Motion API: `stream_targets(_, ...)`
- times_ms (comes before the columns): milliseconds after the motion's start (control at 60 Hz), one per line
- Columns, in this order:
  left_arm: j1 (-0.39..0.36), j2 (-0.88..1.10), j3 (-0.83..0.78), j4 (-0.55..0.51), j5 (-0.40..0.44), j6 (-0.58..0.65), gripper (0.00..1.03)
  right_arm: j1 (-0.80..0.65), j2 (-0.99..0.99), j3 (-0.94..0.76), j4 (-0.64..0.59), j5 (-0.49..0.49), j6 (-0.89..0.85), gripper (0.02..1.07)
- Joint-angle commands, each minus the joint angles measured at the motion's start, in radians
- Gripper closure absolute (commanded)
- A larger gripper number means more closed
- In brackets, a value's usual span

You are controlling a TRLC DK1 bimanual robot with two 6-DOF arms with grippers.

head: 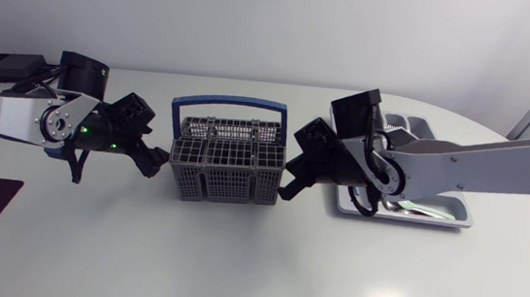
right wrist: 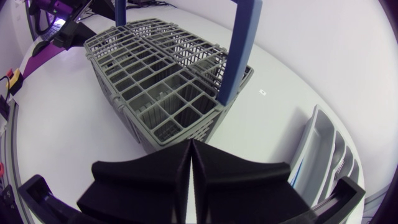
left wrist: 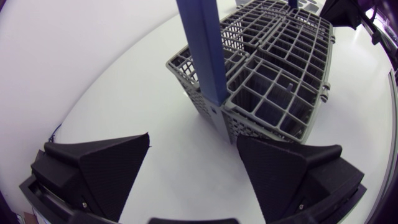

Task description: Unload the cutlery basket into the drawer organizer.

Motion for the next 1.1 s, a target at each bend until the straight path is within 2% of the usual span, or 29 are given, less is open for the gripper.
stream_targets(0, -0.017, 0.029, 0.044, 0.015, 0.013, -0.028, 0.05, 0.03, -0.033, -0.012, -0.006, 0.01, 0.013, 1.02)
stream_targets(333, -0.063, 0.024, 0.047, 0.008, 0.013, -0.045, 0.05, 0.044, -0.083, -0.044, -0.02, 0.024, 0.014, 1.02)
stream_targets(567, -0.049, 0.021, 0.024, 0.008, 0.011, -0.042, 0.05, 0.044, -0.079, -0.052, -0.017, 0.041, 0.016, 1.02)
stream_targets(750, 0.002, -0.031, -0.028, 0.009, 0.013, -0.039, 0.05, 0.005, -0.119, -0.095, -0.018, 0.098, -0.016, 1.02)
stream_targets(1000, 0.1, -0.187, -0.117, 0.003, 0.065, -0.043, 0.05, -0.191, -0.266, -0.172, -0.012, 0.113, -0.067, 1.01)
stream_targets(1083, 0.115, -0.232, -0.134, -0.001, 0.076, -0.062, 0.05, -0.208, -0.33, -0.21, 0.006, 0.142, -0.07, 0.87)
